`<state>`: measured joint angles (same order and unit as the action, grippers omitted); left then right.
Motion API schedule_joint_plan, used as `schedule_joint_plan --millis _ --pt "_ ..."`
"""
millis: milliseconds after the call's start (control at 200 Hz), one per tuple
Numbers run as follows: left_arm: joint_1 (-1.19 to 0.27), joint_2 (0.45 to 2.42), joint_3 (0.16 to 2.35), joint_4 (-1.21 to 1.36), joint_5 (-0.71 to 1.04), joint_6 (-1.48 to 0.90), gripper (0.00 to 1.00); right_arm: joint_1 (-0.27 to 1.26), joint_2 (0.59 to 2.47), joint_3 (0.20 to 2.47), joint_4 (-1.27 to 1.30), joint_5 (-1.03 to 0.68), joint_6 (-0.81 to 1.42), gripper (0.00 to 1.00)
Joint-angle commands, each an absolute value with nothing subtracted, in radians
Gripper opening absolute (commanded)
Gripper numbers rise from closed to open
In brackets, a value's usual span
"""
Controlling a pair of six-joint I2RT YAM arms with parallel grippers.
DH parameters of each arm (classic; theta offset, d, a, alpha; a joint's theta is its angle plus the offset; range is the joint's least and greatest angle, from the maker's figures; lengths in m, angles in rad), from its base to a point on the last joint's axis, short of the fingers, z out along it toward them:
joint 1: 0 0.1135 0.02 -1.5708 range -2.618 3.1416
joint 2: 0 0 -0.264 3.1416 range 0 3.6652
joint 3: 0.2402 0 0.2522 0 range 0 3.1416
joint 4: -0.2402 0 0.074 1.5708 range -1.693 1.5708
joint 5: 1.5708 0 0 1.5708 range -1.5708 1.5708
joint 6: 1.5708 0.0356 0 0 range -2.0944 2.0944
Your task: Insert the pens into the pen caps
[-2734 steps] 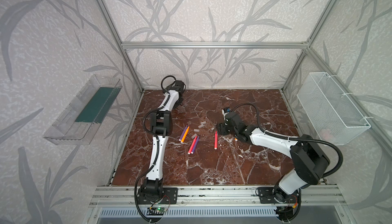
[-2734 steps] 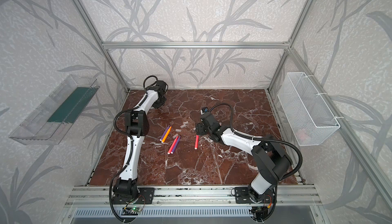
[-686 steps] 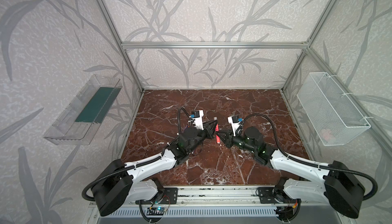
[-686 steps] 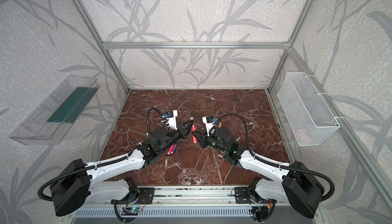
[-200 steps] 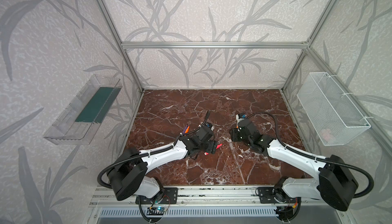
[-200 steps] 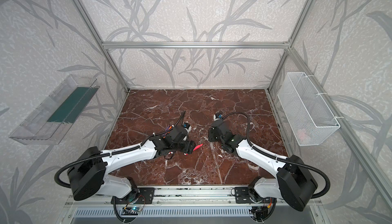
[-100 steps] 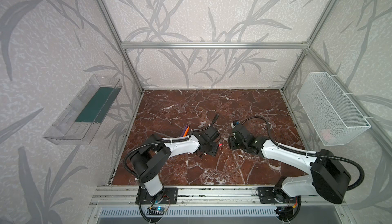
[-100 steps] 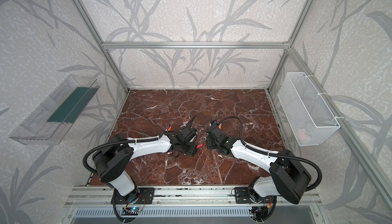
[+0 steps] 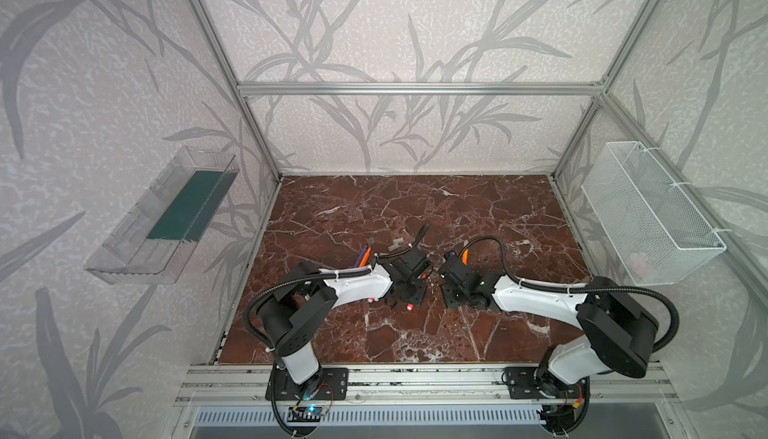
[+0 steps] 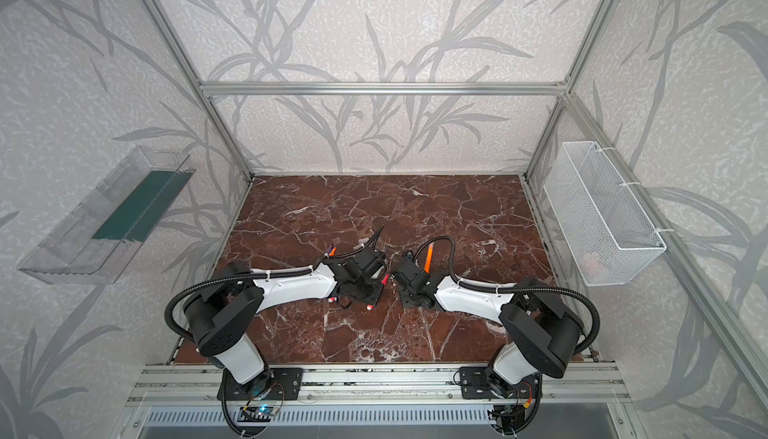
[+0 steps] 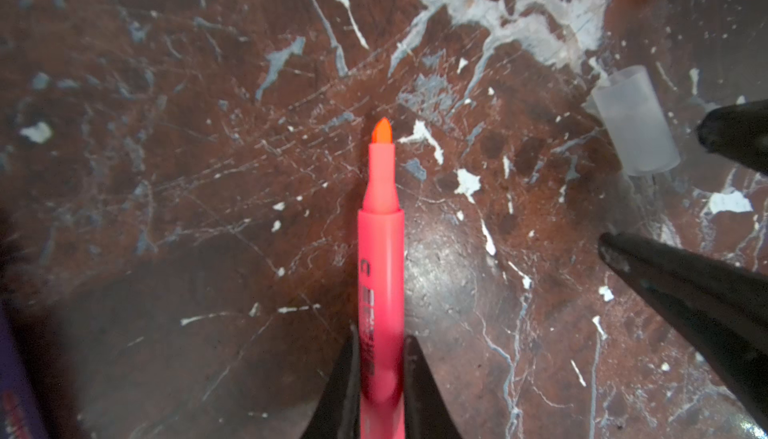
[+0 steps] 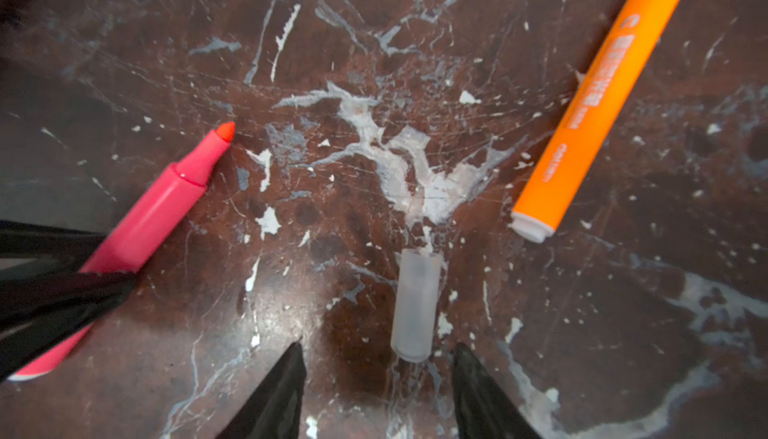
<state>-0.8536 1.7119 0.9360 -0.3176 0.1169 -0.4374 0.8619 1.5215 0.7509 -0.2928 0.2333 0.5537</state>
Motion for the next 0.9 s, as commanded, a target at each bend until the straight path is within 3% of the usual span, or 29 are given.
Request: schedule_joint_plan --millis 0,200,265,555,895 --pt "-0.856 1.703 0.950 -0.367 0.120 -0.432 0.19 0.874 1.516 0.765 -0.335 0.275 0.566 0.58" --pt "-0.856 1.699 0.960 -0.383 0.110 -0.436 0.28 0.874 1.563 0.783 -0.364 0.330 0.584 0.35" --pt "-0.856 1.696 0.964 -0.387 0.108 -0.436 0.28 0.873 1.577 0.792 -0.370 0.340 0.583 0.32" --pt "-0.856 1.683 0.964 -0.391 0.104 -0.442 0.30 0.861 1.578 0.780 -0.401 0.399 0.603 0.34" --pt "-0.856 1.664 0.954 -0.394 0.103 -0.445 0.30 0.813 1.607 0.770 -0.289 0.332 0.581 0.35"
